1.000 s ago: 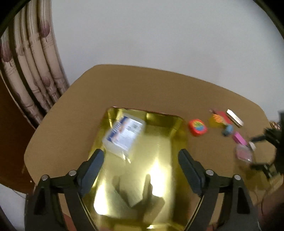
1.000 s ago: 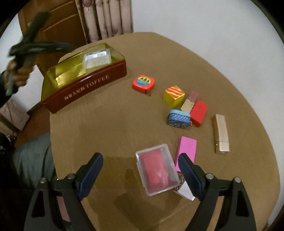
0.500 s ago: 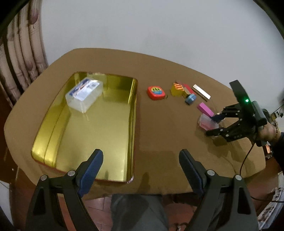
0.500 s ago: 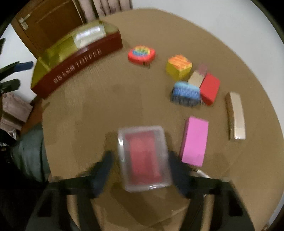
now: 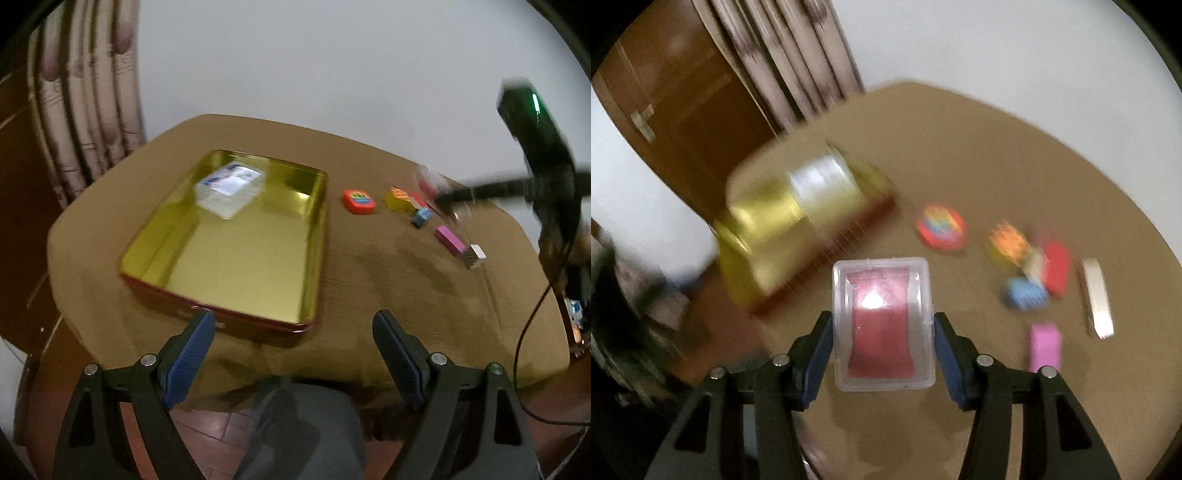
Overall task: Organize rigid objects
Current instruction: 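Carry the red-lidded clear box with the right tool into the tin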
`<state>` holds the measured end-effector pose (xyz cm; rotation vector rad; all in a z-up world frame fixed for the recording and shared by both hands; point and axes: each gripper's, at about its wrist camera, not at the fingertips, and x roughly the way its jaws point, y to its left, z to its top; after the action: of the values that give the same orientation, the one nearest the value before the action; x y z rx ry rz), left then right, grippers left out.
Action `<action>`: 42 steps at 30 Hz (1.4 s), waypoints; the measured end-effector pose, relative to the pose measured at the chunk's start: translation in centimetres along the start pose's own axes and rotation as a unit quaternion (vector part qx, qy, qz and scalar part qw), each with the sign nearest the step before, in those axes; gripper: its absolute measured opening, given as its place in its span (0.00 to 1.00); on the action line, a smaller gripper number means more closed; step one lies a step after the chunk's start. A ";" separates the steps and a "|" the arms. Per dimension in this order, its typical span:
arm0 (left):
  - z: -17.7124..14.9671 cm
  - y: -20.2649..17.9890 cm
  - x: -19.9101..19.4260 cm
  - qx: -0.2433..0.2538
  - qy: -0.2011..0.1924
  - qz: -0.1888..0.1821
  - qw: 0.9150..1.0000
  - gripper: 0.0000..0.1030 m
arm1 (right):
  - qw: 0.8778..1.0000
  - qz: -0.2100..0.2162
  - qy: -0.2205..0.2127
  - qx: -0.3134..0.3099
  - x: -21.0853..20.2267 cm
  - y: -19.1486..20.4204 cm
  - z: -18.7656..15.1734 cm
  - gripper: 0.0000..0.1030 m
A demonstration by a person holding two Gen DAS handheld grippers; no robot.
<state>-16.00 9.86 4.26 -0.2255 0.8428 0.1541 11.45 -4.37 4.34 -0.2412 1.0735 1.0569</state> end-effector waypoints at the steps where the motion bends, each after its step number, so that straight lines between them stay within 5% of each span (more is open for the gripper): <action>1: -0.1 0.4 -0.3 -0.003 -0.003 0.004 1.000 0.82 | 1.000 0.014 -0.006 0.007 0.2 1.0 1.3 0.53; 6: -0.7 2.2 -0.6 -0.012 0.012 -0.003 1.000 0.82 | 0.995 0.064 -0.010 0.079 4.2 5.0 7.3 0.53; 16: -0.9 4.5 -1.8 -0.013 0.004 -0.016 1.000 0.84 | 0.971 -0.003 0.030 0.238 14.7 4.9 9.1 0.53; 23: -1.1 4.7 -1.8 -0.022 0.005 -0.033 0.999 0.84 | 0.957 -0.080 0.051 0.275 17.9 4.8 9.1 0.53; 28: -1.0 5.2 -1.5 -0.040 0.010 -0.034 0.999 0.84 | 0.949 -0.080 0.055 0.299 18.5 4.6 9.4 0.55; 34: -1.4 4.9 -0.9 -0.041 0.021 -0.032 0.998 0.84 | 0.956 -0.090 0.033 0.279 15.9 4.1 8.7 0.56; 38: -1.9 3.8 -0.7 -0.016 0.017 -0.015 1.000 0.84 | 0.962 -0.070 -0.036 0.261 10.8 2.9 6.4 0.56; 42: -1.8 1.8 -1.2 0.016 0.009 -0.023 1.000 0.84 | 0.952 -0.031 -0.133 0.275 3.5 -0.1 -0.1 0.56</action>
<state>-18.47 11.10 3.72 -0.2165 0.8574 0.0967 11.70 -2.44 1.48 0.3081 1.0629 0.6739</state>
